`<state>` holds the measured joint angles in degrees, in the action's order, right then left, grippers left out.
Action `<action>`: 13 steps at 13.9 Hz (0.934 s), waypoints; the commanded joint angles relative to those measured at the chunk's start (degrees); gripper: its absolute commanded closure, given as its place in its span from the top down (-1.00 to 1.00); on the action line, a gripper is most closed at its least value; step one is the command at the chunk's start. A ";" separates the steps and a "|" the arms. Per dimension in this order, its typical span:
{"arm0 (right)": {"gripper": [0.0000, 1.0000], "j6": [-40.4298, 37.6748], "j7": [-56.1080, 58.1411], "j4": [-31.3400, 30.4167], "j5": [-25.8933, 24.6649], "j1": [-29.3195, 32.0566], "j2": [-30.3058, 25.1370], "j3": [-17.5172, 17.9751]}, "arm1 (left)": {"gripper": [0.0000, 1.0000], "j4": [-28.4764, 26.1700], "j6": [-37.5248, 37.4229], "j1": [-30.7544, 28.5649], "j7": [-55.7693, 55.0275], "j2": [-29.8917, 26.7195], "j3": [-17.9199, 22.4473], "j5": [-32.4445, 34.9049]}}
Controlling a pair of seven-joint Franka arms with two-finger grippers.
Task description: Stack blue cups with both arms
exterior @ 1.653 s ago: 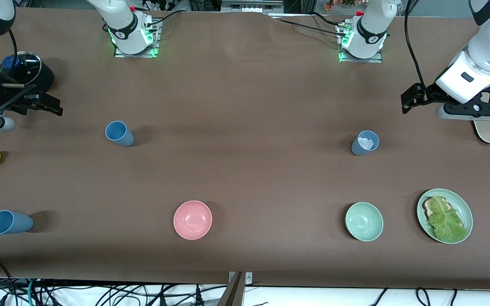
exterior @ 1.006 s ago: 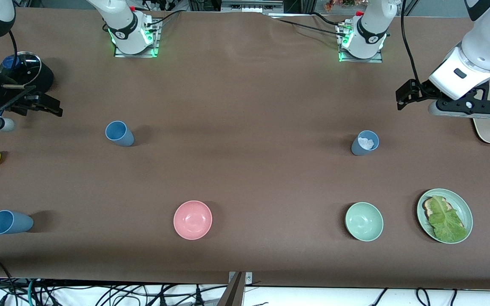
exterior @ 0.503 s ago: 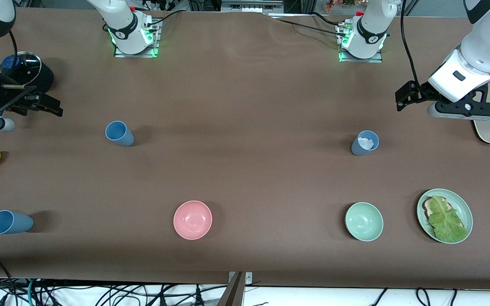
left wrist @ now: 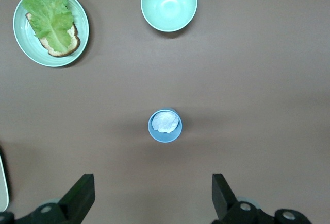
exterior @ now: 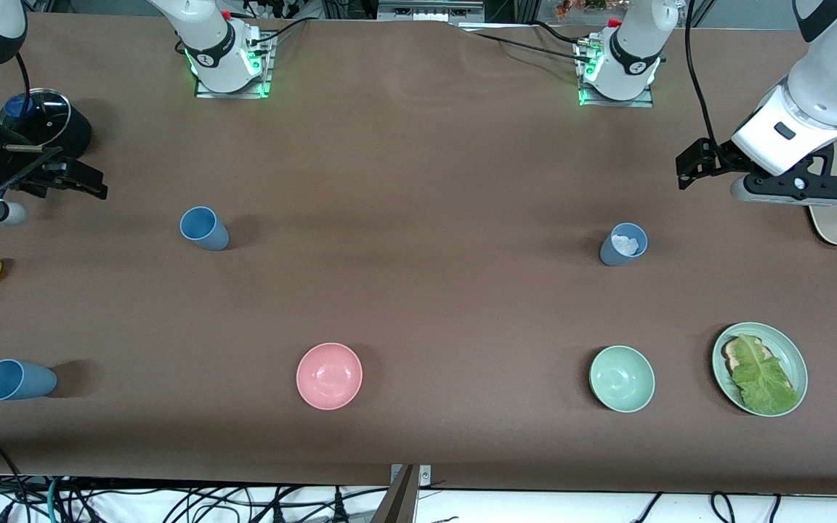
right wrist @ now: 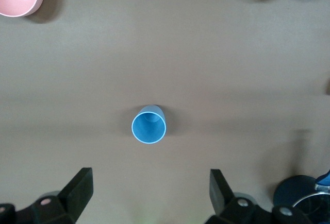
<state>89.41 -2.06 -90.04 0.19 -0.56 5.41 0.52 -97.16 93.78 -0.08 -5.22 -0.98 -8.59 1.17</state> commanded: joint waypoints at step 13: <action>1.00 -0.91 -0.40 -0.14 0.08 0.74 -0.23 0.62 | 1.00 2.33 -1.66 -0.97 0.83 2.30 -0.03 -1.44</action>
<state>89.00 -2.06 -90.04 0.19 -0.56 5.44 0.52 -97.07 93.73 -0.45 -5.20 0.40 -8.52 1.18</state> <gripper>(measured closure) 0.000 0.000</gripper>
